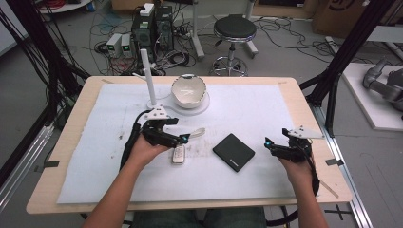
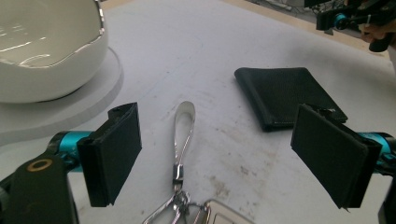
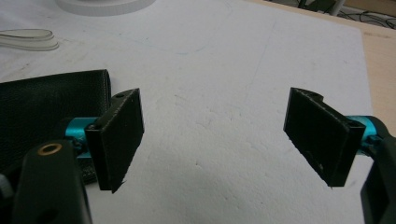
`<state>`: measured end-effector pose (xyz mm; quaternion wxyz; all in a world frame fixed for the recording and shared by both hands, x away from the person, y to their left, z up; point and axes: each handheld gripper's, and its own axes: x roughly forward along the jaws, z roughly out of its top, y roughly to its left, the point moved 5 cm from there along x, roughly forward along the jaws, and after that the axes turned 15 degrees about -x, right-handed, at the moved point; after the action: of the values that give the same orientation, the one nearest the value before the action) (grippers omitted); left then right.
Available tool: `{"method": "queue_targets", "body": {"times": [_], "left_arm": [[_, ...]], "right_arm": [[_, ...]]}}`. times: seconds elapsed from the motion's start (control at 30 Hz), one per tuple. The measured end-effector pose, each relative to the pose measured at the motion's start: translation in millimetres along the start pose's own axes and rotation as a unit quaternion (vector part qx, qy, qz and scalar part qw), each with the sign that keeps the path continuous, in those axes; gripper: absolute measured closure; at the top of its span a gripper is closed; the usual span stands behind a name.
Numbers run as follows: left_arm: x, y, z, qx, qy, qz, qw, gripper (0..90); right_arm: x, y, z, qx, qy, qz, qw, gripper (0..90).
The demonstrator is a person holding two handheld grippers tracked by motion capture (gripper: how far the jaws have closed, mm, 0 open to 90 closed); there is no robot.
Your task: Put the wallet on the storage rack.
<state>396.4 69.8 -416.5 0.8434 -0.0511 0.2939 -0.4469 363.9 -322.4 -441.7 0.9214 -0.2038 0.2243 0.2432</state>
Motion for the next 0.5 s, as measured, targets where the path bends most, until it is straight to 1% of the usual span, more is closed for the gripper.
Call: {"method": "queue_targets", "body": {"times": [0.07,0.13,0.3,0.33,0.37,0.4,0.5], "left_arm": [[10.5,-4.3,1.3,0.000,0.006,-0.003,1.0000,16.1],[20.0,-8.1,2.6,0.006,0.016,-0.004,0.9998,16.1],[39.0,-16.2,5.6,0.009,0.030,-0.013,0.9994,16.1],[45.2,-18.5,6.2,0.009,0.032,-0.016,0.9993,16.1],[52.5,-21.2,6.0,0.003,0.036,-0.024,0.9991,16.1],[52.5,-21.2,6.0,0.003,0.036,-0.024,0.9991,16.1],[65.5,-25.0,5.4,0.006,0.046,-0.023,0.9987,16.1]], "right_arm": [[-0.2,0.2,0.0,0.000,0.000,0.002,1.0000,20.3],[-0.1,0.5,-0.4,-0.004,0.002,0.003,1.0000,20.3],[1.0,0.4,-0.3,-0.006,0.002,0.002,1.0000,20.3],[1.3,0.8,0.3,-0.007,0.001,0.003,1.0000,20.3],[1.4,1.1,0.6,-0.007,0.001,0.004,1.0000,20.3],[1.4,1.1,0.6,-0.007,0.001,0.004,1.0000,20.3],[2.3,2.3,1.3,-0.011,0.003,0.005,0.9999,20.3]]}}
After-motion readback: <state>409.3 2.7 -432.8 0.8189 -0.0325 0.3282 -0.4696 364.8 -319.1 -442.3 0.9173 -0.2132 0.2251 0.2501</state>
